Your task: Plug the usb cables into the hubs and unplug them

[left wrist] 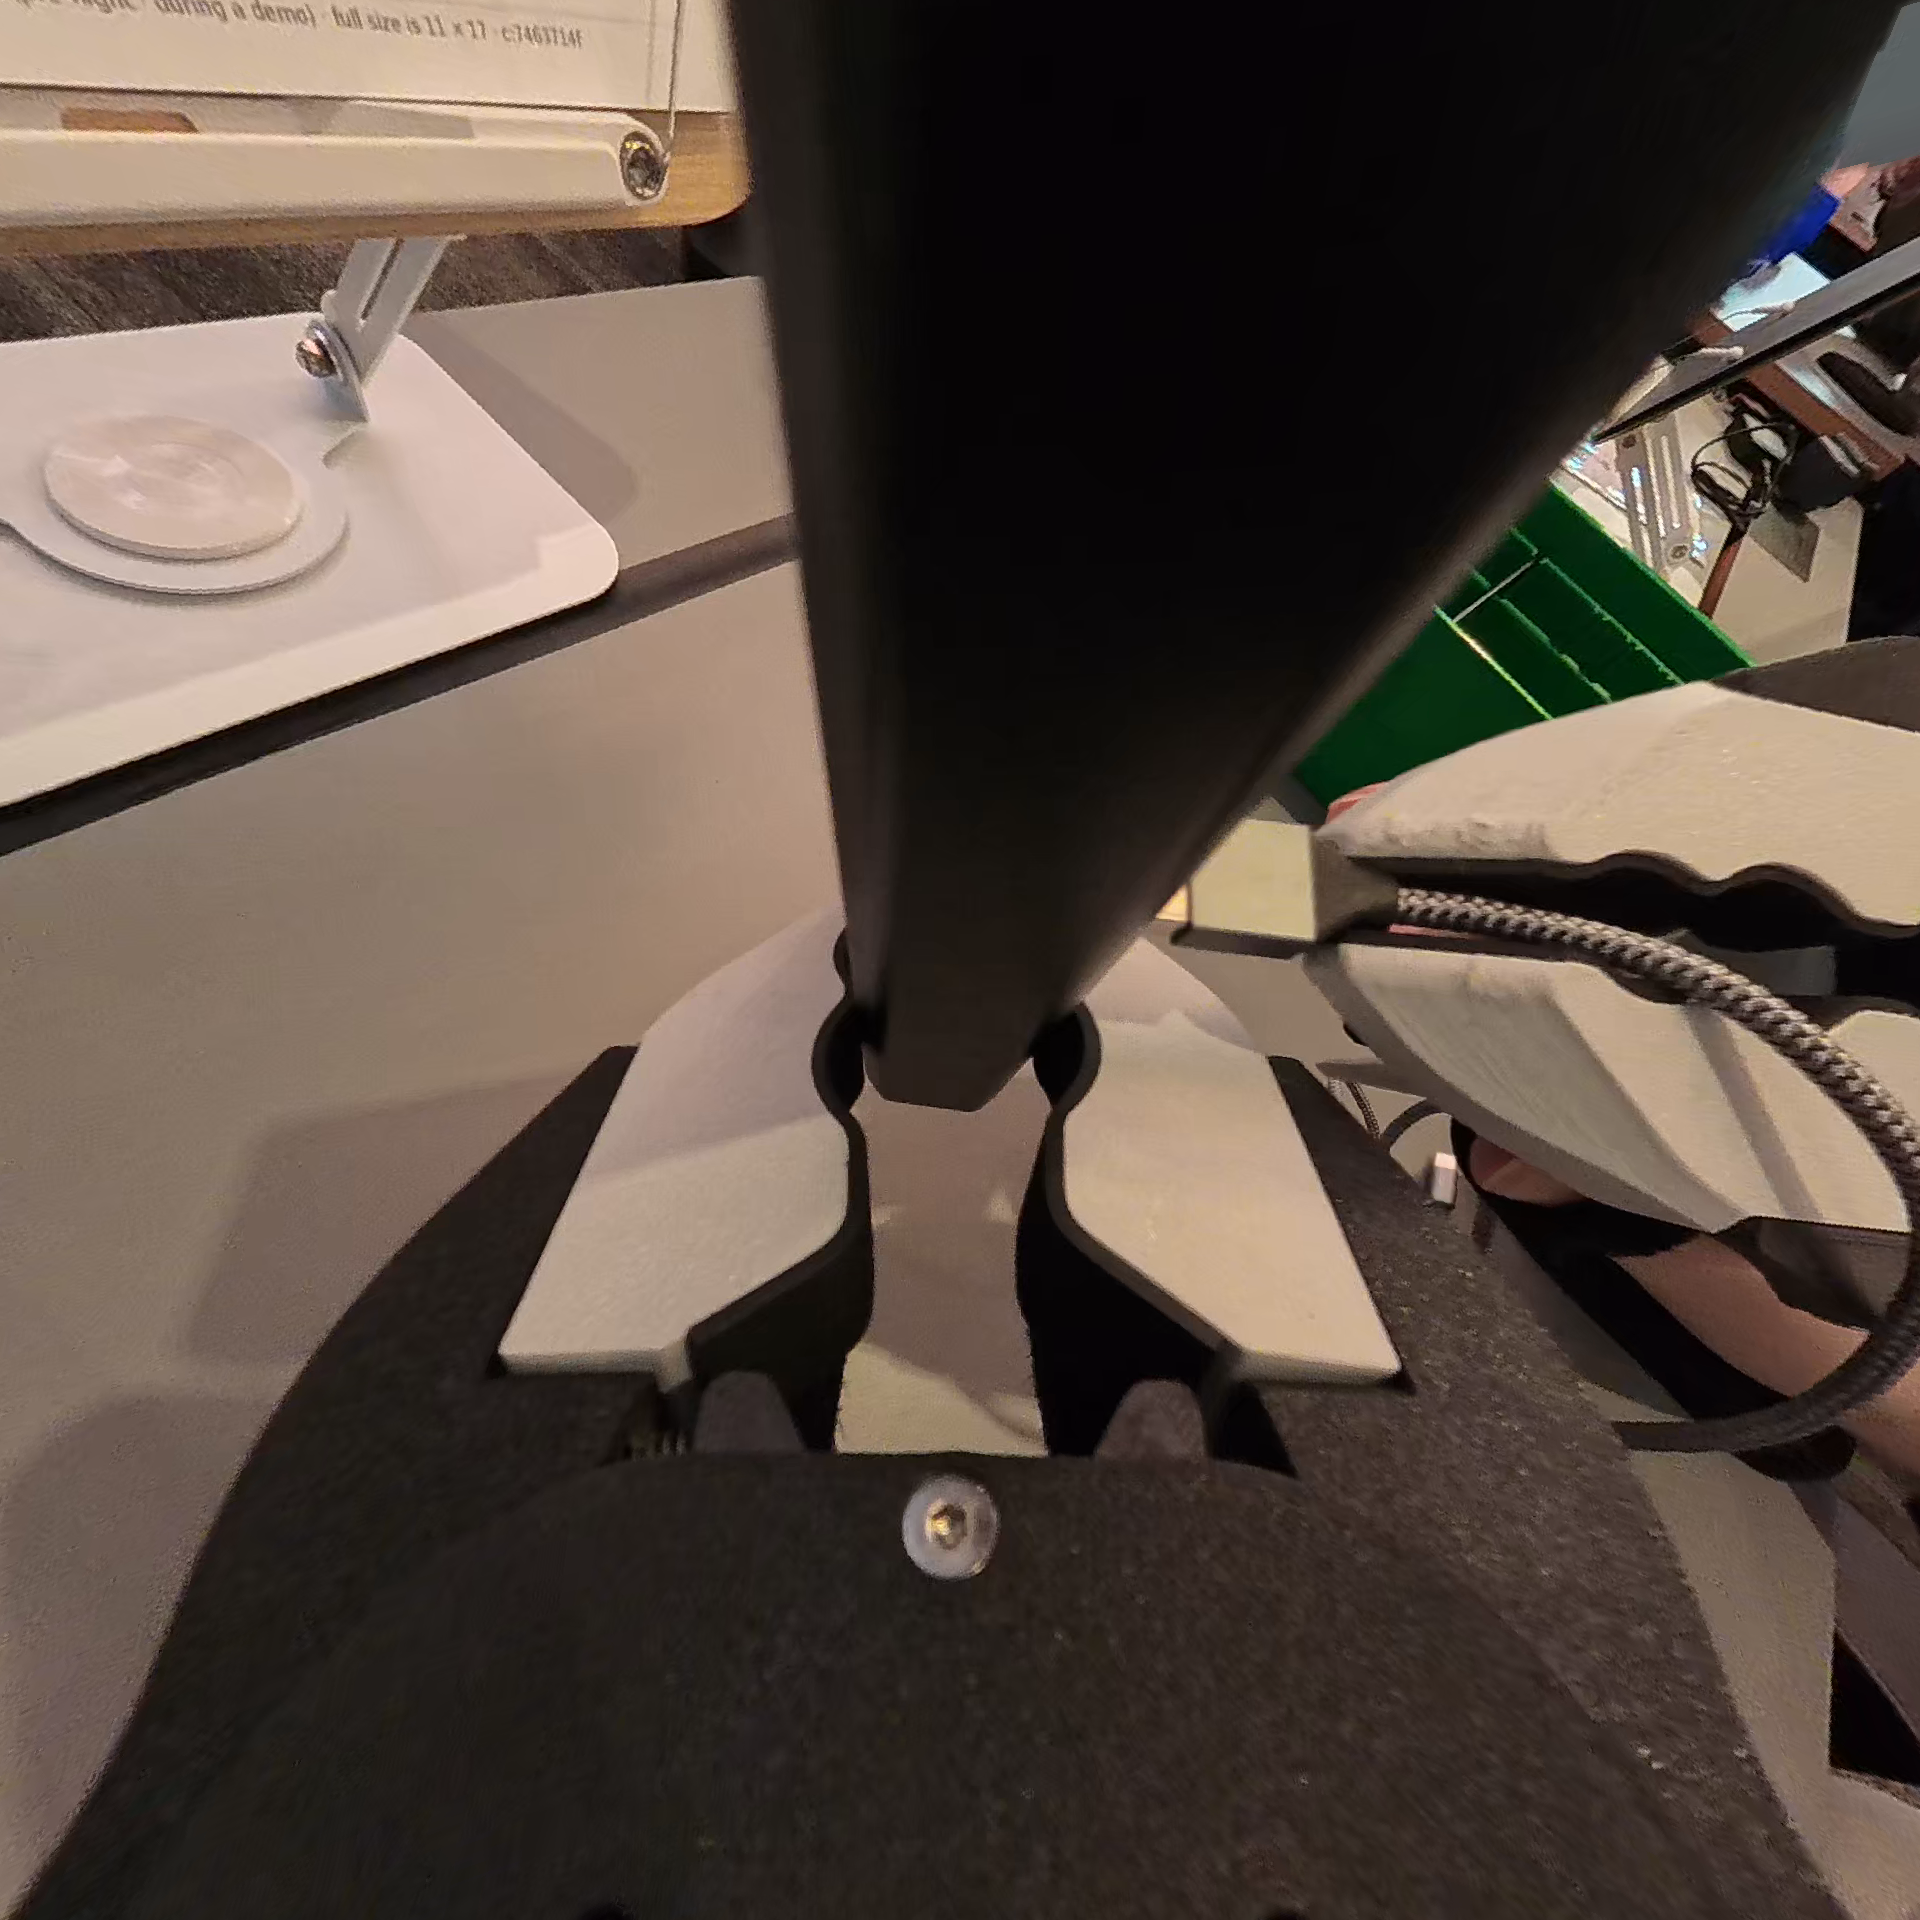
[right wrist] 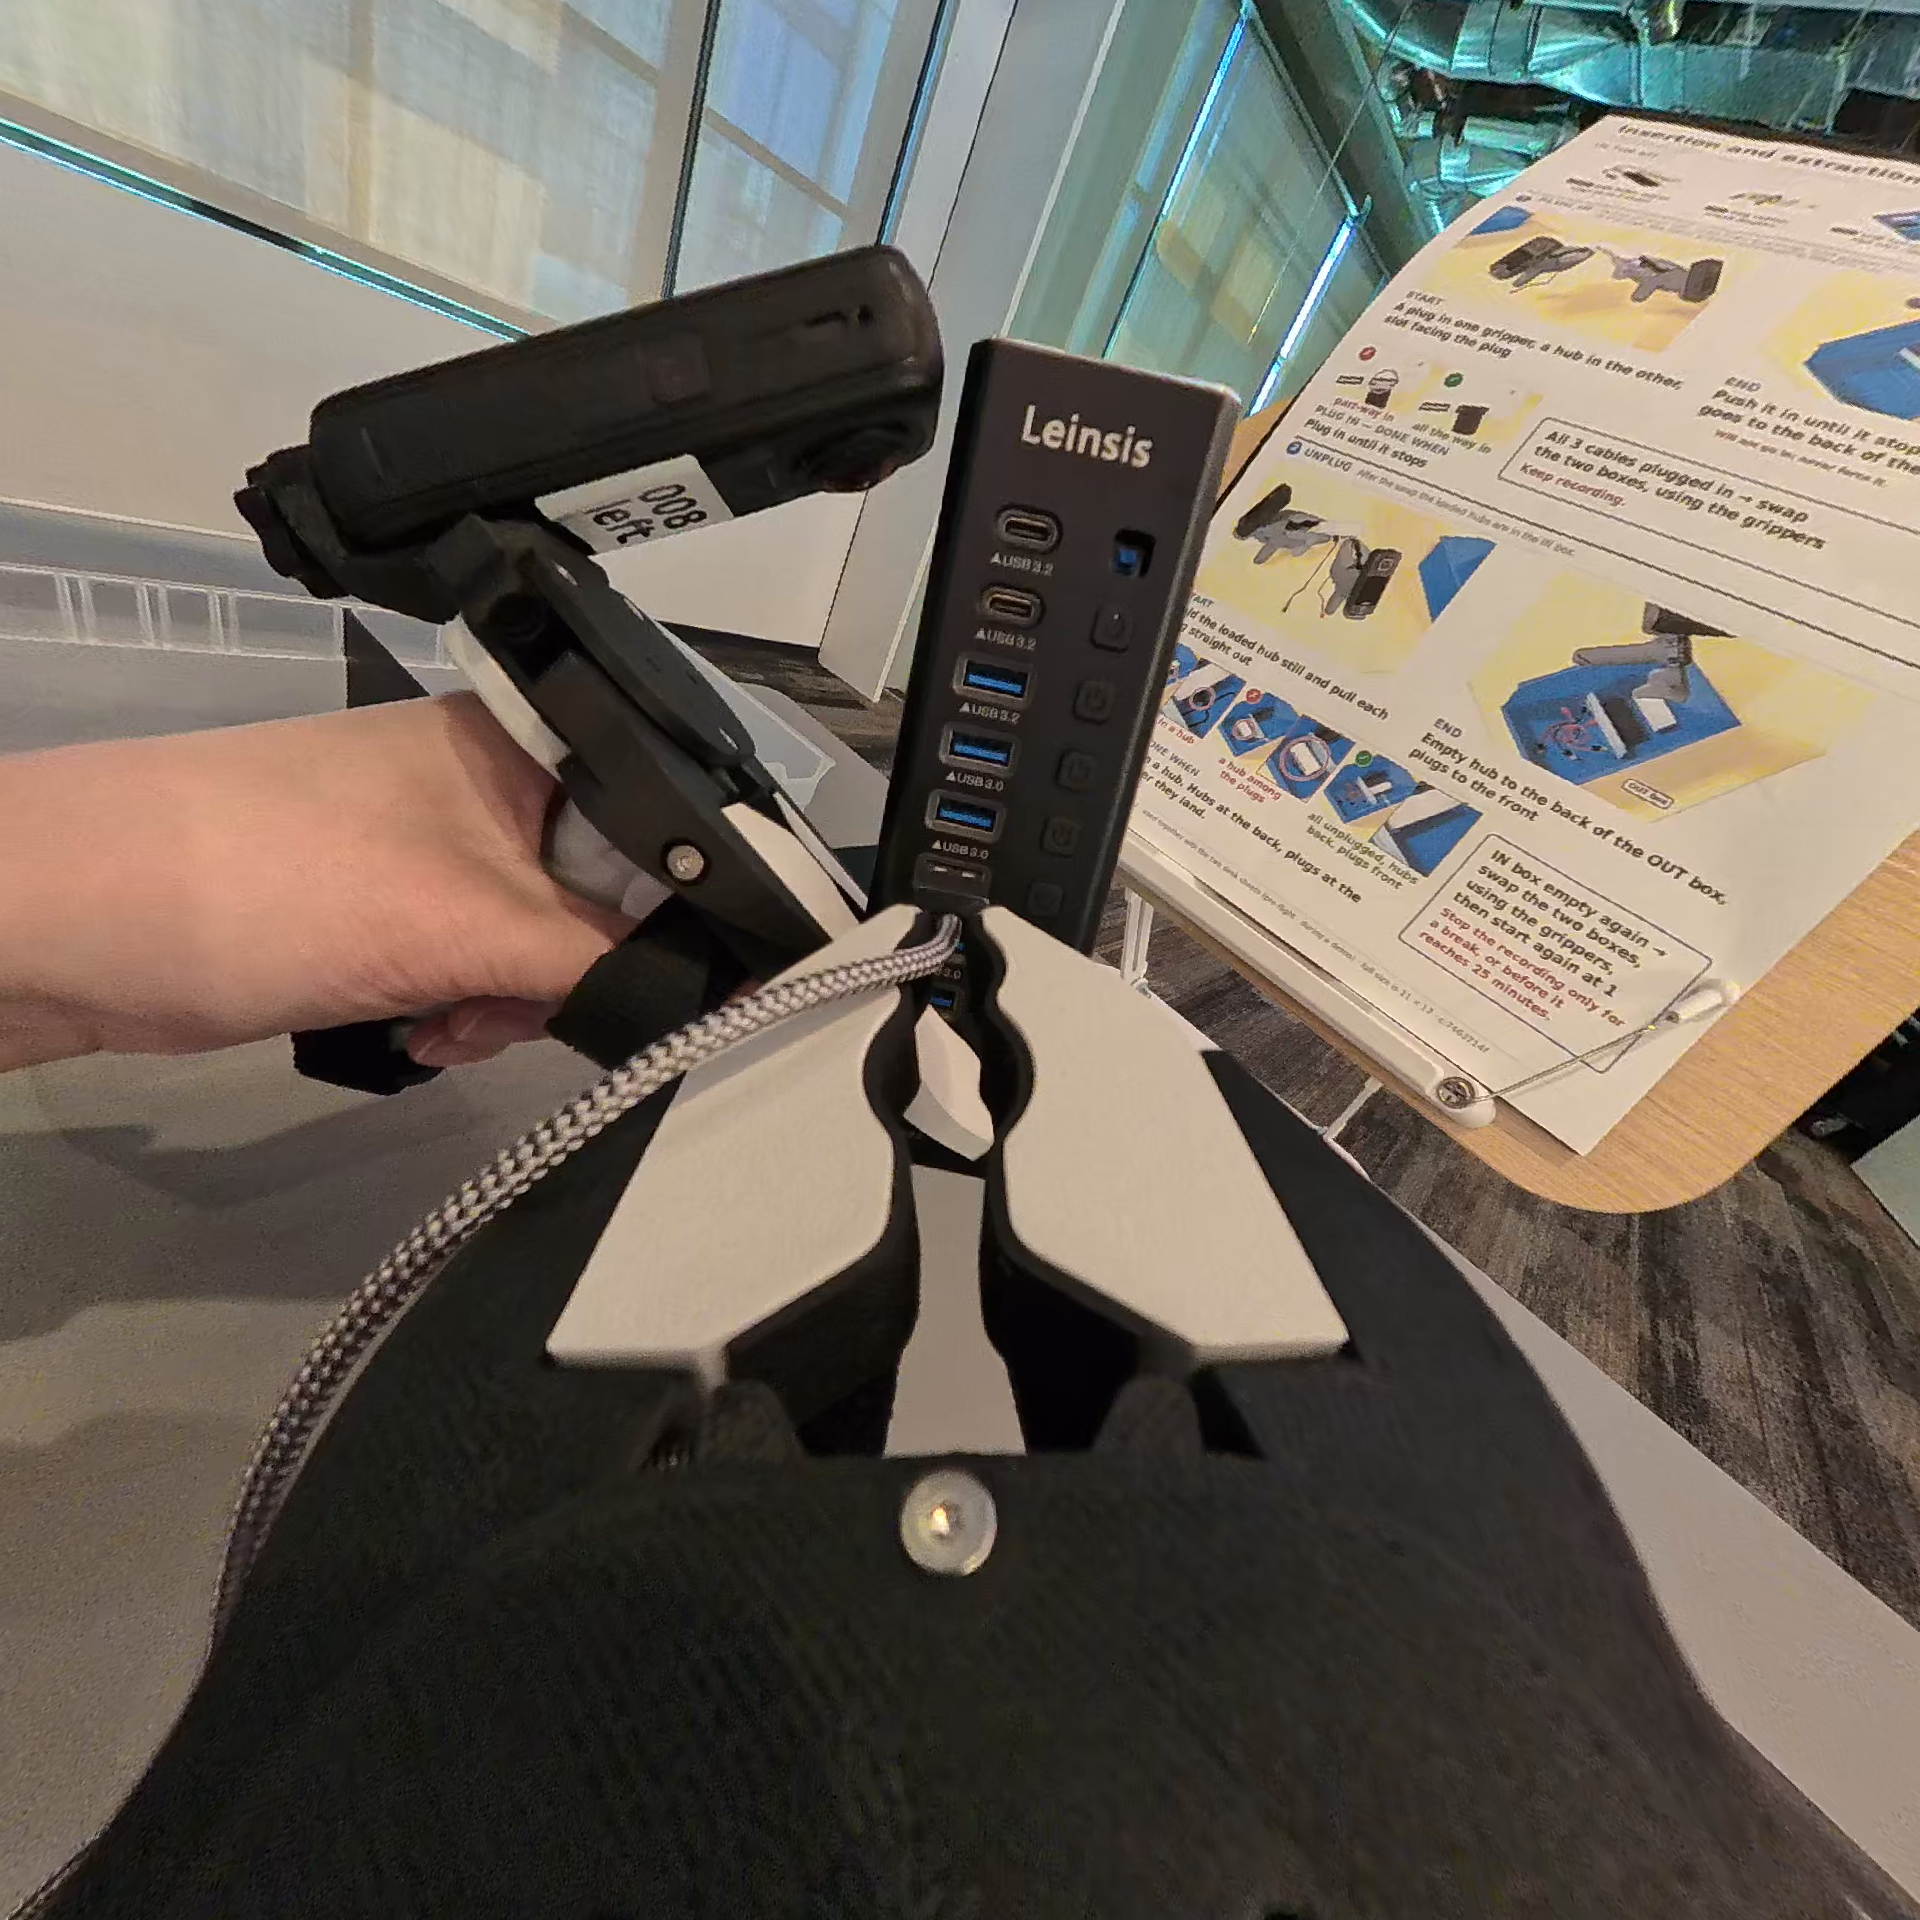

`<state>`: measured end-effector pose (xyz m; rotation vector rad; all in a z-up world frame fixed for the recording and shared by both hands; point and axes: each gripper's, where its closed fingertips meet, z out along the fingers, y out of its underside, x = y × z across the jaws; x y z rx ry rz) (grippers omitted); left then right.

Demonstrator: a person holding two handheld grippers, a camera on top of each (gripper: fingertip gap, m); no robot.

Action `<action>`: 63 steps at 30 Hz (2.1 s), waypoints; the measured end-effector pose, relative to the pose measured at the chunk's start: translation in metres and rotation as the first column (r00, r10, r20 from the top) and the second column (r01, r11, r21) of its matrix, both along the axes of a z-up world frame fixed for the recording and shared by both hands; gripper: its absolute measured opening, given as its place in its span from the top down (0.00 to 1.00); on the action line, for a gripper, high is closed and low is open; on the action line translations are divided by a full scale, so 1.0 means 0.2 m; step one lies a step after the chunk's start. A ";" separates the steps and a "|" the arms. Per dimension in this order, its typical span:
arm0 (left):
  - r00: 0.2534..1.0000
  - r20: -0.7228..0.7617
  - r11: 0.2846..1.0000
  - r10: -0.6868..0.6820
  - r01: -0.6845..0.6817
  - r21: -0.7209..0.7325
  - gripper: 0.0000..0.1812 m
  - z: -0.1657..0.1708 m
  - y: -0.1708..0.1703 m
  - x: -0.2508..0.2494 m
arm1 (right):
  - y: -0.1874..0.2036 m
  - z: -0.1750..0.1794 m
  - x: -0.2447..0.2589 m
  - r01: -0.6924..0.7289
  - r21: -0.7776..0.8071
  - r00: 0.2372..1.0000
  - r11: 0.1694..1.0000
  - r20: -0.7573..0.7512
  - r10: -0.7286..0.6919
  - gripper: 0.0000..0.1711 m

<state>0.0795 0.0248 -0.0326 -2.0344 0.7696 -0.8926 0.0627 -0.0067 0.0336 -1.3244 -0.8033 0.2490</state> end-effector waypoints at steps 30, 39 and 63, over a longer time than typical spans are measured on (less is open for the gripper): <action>0.989 -0.146 0.910 0.024 0.039 0.413 0.84 0.18 -0.02 -0.01 | -0.05 0.12 0.04 -0.088 0.004 0.991 0.996 -0.097 0.088 0.96; 0.971 -0.237 0.874 0.041 0.080 0.479 0.83 0.17 -0.03 -0.01 | -0.05 0.12 0.06 -0.121 -0.042 0.986 0.992 -0.120 0.115 0.96; 0.991 0.050 0.943 -0.128 0.106 0.315 0.84 0.38 -0.10 -0.09 | -0.16 0.14 0.12 -0.268 -0.026 0.939 0.963 0.215 0.267 0.89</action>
